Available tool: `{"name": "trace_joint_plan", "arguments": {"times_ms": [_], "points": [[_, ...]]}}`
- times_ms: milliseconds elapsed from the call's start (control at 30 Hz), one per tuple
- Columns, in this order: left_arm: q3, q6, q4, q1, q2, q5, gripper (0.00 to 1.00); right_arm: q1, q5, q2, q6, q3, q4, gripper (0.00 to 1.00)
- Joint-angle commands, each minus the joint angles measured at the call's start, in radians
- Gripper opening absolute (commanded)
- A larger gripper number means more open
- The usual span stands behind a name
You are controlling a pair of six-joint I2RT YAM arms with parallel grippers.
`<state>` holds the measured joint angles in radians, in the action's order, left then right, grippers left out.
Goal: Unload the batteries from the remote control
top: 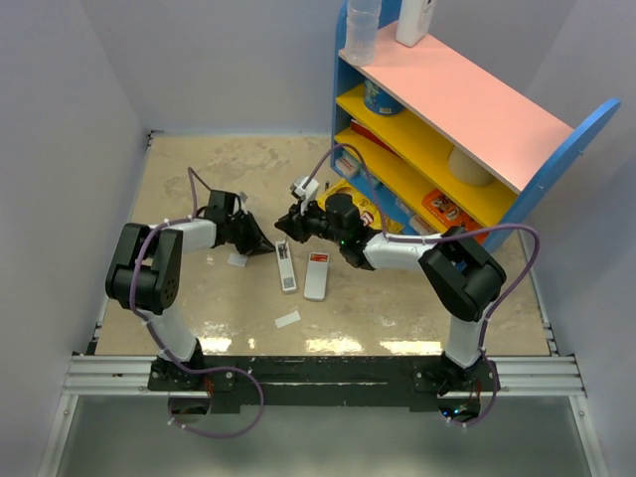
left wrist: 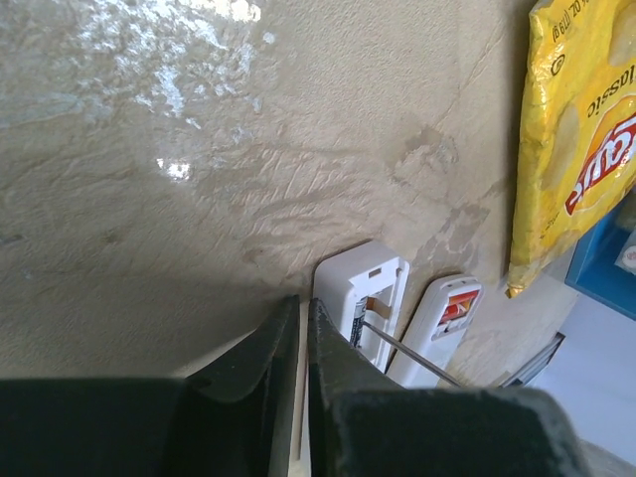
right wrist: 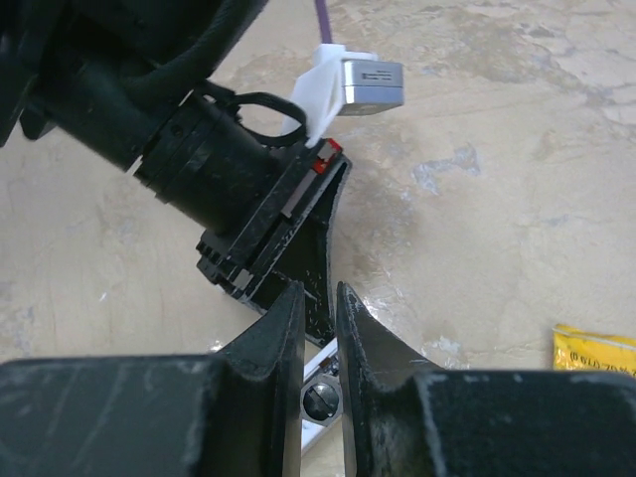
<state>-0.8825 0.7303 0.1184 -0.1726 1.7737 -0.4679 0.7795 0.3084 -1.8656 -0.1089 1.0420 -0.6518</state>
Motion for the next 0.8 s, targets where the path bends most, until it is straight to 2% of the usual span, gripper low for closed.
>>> {"name": "trace_joint_plan", "arguments": {"times_ms": [0,233,500,767], "points": [[0.054,-0.003,-0.034,-0.025,-0.003,-0.021,0.13,0.024,-0.015,-0.052,-0.179,-0.056,0.126,0.0],[0.088,0.001,-0.063,-0.027,-0.01,-0.038,0.13,0.024,-0.045,-0.052,-0.307,-0.042,0.092,0.0],[0.093,0.009,-0.075,-0.034,-0.013,-0.048,0.13,0.027,-0.054,-0.052,-0.342,-0.008,0.084,0.0],[0.102,0.02,-0.095,-0.038,-0.007,-0.063,0.13,0.04,-0.058,-0.079,-0.412,-0.075,-0.023,0.0]]}}
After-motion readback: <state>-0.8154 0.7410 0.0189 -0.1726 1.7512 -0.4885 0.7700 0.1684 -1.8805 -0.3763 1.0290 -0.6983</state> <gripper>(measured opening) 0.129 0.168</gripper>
